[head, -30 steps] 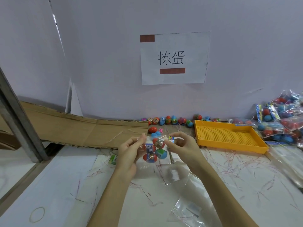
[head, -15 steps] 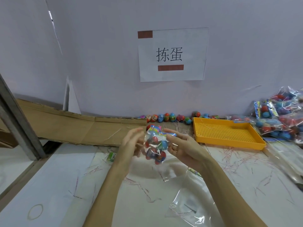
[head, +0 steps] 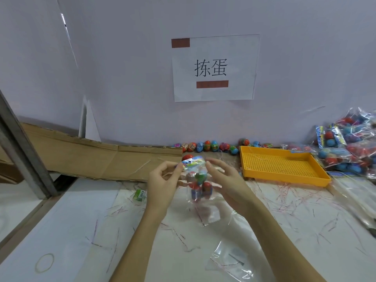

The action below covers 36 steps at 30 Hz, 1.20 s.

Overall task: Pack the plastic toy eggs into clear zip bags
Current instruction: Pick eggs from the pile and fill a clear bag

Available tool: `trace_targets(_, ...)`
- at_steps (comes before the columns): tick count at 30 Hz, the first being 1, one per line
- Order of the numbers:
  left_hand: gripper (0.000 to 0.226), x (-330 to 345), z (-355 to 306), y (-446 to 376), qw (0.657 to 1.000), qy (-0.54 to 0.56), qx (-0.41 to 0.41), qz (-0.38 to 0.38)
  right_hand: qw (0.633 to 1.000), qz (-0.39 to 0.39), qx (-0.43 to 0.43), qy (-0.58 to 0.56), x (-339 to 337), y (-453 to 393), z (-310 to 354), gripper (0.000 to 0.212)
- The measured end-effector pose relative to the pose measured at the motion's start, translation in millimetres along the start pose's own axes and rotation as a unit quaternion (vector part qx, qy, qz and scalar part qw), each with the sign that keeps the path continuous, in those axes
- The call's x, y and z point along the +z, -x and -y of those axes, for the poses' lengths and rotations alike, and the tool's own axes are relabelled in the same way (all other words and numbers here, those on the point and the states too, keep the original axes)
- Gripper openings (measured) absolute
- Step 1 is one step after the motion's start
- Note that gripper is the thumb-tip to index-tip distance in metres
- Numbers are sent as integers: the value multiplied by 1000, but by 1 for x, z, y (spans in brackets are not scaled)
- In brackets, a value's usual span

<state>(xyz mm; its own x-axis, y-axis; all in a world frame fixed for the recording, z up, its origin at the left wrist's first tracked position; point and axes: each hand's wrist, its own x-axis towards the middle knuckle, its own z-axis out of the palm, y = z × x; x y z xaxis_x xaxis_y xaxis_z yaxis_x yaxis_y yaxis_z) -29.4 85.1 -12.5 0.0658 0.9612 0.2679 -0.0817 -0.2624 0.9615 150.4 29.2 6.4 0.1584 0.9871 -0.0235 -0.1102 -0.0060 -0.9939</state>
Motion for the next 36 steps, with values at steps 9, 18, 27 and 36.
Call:
trace_targets(9,39,-10,-8,-8,983,108,-143,49,1000,25,-2,-2,3,6,2,44)
trace_targets(18,16,-6,-9,2,999,-34,6,16,997,8,-10,75,7,7,3,43)
trace_targets(27,19,2,-12,8,979,-145,145,-4,999,5,11,-37,18,7,2,33)
trace_targets(36,8,-7,-7,-2,983,-127,126,-48,986,164,40,17,-3,8,1,30)
